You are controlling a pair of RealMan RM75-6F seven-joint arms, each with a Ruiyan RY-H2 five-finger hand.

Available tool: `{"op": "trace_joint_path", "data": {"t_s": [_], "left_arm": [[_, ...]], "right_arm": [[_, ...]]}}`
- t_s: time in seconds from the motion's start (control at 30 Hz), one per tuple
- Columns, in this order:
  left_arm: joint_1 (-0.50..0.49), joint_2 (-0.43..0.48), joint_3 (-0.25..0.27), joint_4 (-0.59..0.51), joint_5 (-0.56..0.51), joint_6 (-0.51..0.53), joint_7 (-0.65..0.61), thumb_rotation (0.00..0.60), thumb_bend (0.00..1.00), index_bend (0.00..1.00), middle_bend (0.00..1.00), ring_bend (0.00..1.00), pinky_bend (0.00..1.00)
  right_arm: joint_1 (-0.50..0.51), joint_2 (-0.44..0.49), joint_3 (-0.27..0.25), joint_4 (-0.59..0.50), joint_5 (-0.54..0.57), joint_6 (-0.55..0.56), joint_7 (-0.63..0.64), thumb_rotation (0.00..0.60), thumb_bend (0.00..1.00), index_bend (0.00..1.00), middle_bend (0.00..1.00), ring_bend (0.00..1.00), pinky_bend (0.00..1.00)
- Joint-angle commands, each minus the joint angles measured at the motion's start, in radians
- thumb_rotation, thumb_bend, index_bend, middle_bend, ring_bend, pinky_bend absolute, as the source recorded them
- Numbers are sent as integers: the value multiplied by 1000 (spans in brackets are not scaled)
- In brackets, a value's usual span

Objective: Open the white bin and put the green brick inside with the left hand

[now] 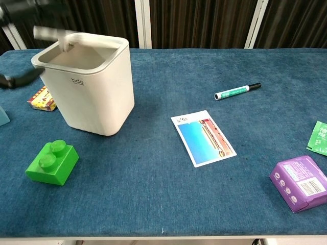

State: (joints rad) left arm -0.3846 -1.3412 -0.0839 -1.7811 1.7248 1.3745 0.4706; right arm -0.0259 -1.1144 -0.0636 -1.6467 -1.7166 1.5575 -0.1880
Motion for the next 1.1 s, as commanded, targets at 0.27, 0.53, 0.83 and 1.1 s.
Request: {"op": "trace_joint_path", "data": {"t_s": [0.27, 0.53, 0.83, 1.1], "left_arm": [[135, 45, 110, -8, 207, 247, -56, 600, 168, 75, 108, 46, 71], [209, 15, 241, 27, 59, 120, -196, 600, 84, 75, 125, 84, 105], [190, -123, 226, 189, -1, -7, -204, 600, 72, 68, 125, 77, 96], [162, -191, 183, 255, -61, -78, -181, 600, 86, 47, 125, 64, 84]], "right_arm": [[-5, 2, -1, 0, -5, 13, 8, 600, 248, 0, 0, 0, 0], [-9, -1, -8, 1, -20, 16, 2, 600, 248, 0, 0, 0, 0], [-16, 6, -9, 9, -28, 34, 24, 600, 248, 0, 0, 0, 0], [-18, 12, -8, 8, -26, 38, 36, 600, 248, 0, 0, 0, 0]]}}
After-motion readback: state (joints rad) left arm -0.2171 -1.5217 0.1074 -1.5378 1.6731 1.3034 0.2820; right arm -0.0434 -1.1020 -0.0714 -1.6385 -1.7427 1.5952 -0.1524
